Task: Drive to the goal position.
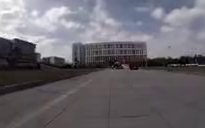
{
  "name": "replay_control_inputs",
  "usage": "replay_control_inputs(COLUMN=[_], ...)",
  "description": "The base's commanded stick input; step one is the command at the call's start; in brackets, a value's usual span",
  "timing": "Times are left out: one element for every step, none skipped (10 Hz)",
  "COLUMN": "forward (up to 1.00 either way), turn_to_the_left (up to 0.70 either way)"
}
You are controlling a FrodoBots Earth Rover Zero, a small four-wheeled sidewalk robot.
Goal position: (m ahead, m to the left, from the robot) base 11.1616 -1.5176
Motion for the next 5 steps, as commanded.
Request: replay_control_inputs(forward=[1.0, 1.0, 1.0, 1.0, 1.0], turn_to_the_left=[0.02, 0.02, 0.02, 0.02, -0.25])
